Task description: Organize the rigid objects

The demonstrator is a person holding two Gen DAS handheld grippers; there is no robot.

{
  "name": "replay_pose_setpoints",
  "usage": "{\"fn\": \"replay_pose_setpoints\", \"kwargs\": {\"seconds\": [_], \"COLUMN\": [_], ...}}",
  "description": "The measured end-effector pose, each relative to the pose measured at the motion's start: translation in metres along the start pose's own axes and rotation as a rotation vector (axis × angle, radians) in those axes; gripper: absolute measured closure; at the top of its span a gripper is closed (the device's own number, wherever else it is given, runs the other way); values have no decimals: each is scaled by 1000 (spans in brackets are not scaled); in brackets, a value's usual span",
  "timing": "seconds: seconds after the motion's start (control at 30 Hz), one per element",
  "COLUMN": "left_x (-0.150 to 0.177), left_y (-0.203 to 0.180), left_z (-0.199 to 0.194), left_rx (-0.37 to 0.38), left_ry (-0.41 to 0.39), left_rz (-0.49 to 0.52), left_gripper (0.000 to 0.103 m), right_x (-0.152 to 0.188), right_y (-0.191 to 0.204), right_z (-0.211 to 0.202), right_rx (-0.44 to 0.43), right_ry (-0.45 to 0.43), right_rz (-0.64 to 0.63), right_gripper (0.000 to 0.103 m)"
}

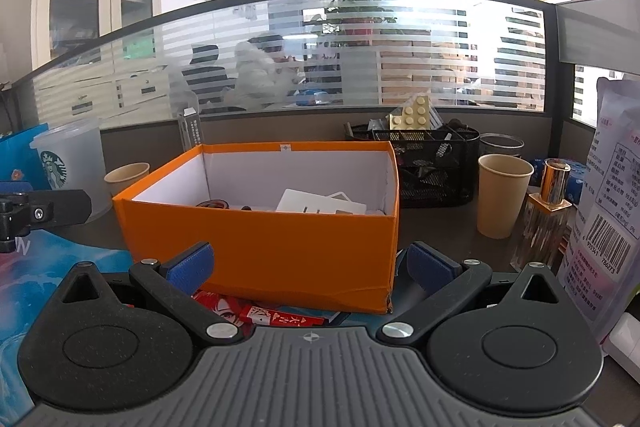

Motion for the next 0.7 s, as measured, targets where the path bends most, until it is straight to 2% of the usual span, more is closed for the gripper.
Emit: {"fn": "replay_pose_setpoints", "kwargs": {"seconds": [0.7], "left_x": [-3], "left_y": [6], "left_z": [-7], "left_rx": [-14], "left_ry": [-15], "left_rz": [-8], "left_gripper": [0], "right_x": [-4], "right_y": [6], "right_z": [-4], "right_rx": [-1], "right_ry": [3], "right_rz": [-21], "right_gripper": [0]}}
Point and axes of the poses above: each gripper's, at about its wrist camera, not at the fingertips, and z roughly the way its jaws point, y to its left, x to its underside, the point moved 6 cm from there along z, roughly the way its jaws point, and after that the axes turned 7 degrees about -x, right-handed, at the moved point
